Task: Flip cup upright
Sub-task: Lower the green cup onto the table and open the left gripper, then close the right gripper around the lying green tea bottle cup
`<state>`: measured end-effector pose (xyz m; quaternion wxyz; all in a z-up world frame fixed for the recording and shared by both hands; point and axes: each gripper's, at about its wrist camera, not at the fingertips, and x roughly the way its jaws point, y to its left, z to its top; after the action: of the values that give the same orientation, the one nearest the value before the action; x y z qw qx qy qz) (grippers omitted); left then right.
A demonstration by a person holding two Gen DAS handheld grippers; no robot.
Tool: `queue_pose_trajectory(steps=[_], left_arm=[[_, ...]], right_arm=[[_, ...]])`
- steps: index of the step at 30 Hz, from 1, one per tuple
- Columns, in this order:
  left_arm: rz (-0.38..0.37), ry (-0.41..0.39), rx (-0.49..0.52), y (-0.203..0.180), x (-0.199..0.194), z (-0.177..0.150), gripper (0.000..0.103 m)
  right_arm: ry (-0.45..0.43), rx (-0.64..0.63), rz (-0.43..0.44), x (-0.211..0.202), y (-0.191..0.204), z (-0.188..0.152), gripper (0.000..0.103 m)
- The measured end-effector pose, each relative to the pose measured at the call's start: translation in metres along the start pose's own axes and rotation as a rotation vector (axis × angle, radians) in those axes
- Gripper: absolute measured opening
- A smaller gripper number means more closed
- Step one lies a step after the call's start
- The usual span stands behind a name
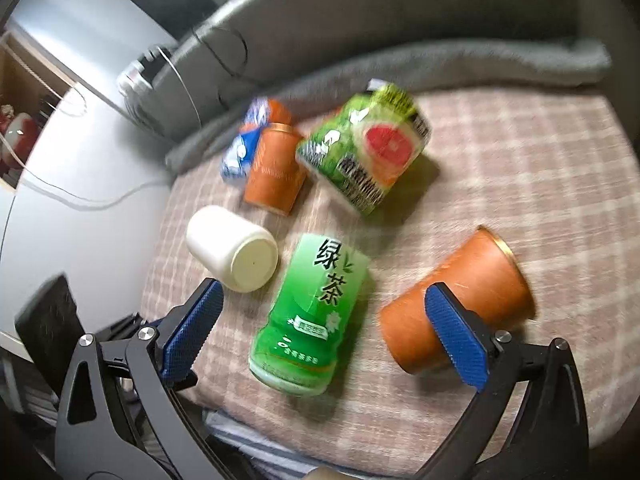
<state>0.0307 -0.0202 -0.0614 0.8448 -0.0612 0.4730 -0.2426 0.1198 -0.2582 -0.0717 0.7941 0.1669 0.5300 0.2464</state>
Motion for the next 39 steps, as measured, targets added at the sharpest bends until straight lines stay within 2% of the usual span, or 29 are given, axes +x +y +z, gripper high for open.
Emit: queue_pose_trajectory(steps=[4, 6, 11, 16, 23, 27, 33, 39], left_arm=[[-0.004, -0.029, -0.080, 0.017, -0.009, -0.015, 0.069], [-0.002, -0.031, -0.088, 0.020, -0.010, -0.020, 0.069], [0.015, -0.051, -0.065, 0.019, -0.016, -0.023, 0.069], [0.012, -0.087, -0.066, 0.021, -0.023, -0.021, 0.069], [0.005, -0.094, -0.072, 0.024, -0.026, -0.025, 0.069], [0.003, -0.111, -0.077, 0.025, -0.031, -0.024, 0.069], [0.004, -0.121, -0.077, 0.026, -0.034, -0.024, 0.069], [0.011, -0.131, -0.084, 0.026, -0.039, -0.024, 0.069]], right_arm=[[0.128, 0.035, 0.023, 0.026, 0.004, 0.007, 0.099], [0.175, 0.036, 0.016, 0.035, 0.009, 0.012, 0.096], [0.223, 0.019, -0.043, 0.050, 0.019, 0.019, 0.094], [0.293, 0.025, -0.095, 0.067, 0.021, 0.021, 0.086], [0.312, -0.012, -0.162, 0.087, 0.032, 0.027, 0.084], [0.344, -0.035, -0.195, 0.098, 0.036, 0.029, 0.066], [0.367, -0.083, -0.232, 0.109, 0.043, 0.031, 0.064], [0.310, -0.105, -0.209, 0.091, 0.043, 0.026, 0.063]])
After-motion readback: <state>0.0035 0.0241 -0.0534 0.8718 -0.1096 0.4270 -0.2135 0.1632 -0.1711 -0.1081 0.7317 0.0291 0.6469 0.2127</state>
